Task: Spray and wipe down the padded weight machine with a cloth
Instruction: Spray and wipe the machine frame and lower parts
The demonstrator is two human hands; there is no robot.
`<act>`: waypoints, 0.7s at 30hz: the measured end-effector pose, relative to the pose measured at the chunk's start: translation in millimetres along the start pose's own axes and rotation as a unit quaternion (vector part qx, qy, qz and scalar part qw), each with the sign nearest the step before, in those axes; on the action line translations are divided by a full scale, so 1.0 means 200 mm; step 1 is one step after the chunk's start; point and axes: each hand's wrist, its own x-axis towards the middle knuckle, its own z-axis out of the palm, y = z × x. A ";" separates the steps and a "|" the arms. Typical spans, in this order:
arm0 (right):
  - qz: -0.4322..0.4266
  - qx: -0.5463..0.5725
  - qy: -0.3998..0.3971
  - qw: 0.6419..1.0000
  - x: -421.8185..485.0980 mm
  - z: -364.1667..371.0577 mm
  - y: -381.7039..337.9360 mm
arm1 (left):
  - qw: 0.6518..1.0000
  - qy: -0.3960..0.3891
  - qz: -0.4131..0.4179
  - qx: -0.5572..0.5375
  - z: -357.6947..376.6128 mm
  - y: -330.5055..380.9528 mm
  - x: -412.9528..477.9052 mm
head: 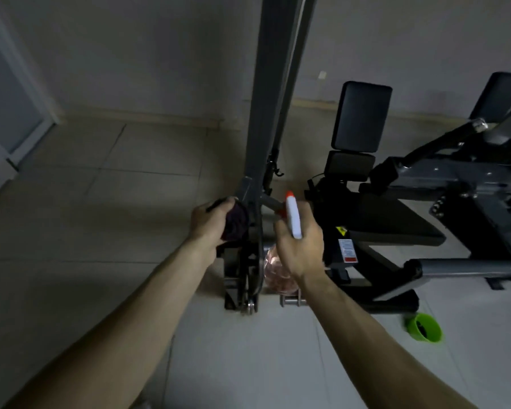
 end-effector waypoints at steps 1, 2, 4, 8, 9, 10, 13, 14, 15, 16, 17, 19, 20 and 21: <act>0.003 0.004 0.004 1.000 -0.01 0.10 -0.06 | 1.000 -0.002 0.002 -0.007 -0.12 0.06 0.02; 0.006 0.015 0.012 1.000 -0.02 0.20 -0.12 | 1.000 -0.006 0.005 -0.005 -0.24 0.10 0.05; 0.024 0.043 0.031 0.998 -0.04 0.43 -0.20 | 1.000 -0.014 0.000 0.001 -0.47 0.16 0.12; 0.070 0.082 0.035 0.994 -0.10 0.91 -0.37 | 0.999 -0.008 -0.032 0.026 -0.89 0.24 0.33; 0.082 0.090 0.031 0.992 -0.10 1.01 -0.41 | 0.998 -0.009 -0.042 0.038 -0.96 0.26 0.39; 0.087 0.095 0.031 0.991 -0.09 1.09 -0.42 | 0.998 -0.011 -0.048 0.048 -0.99 0.27 0.43; 0.110 0.095 0.046 0.988 0.01 1.32 -0.46 | 0.996 -0.022 -0.058 0.061 -1.03 0.34 0.64; 0.113 0.092 0.056 0.988 0.05 1.38 -0.45 | 0.995 -0.028 -0.060 0.072 -1.02 0.35 0.73; 0.111 0.084 0.069 0.988 0.10 1.44 -0.43 | 0.994 -0.035 -0.063 0.084 -1.00 0.36 0.80; 0.106 0.075 0.083 0.988 0.15 1.48 -0.42 | 0.992 -0.041 -0.068 0.093 -0.98 0.37 0.88; 0.104 0.069 0.101 0.987 0.22 1.53 -0.39 | 0.991 -0.053 -0.075 0.101 -0.94 0.38 0.97; 0.112 0.070 0.135 0.982 0.34 1.60 -0.33 | 0.985 -0.072 -0.090 0.125 -0.84 0.41 1.16; 0.120 0.068 0.148 0.979 0.41 1.63 -0.29 | 0.983 -0.084 -0.095 0.136 -0.79 0.43 1.25; 0.127 0.066 0.153 0.978 0.47 1.65 -0.28 | 0.981 -0.091 -0.097 0.143 -0.74 0.44 1.32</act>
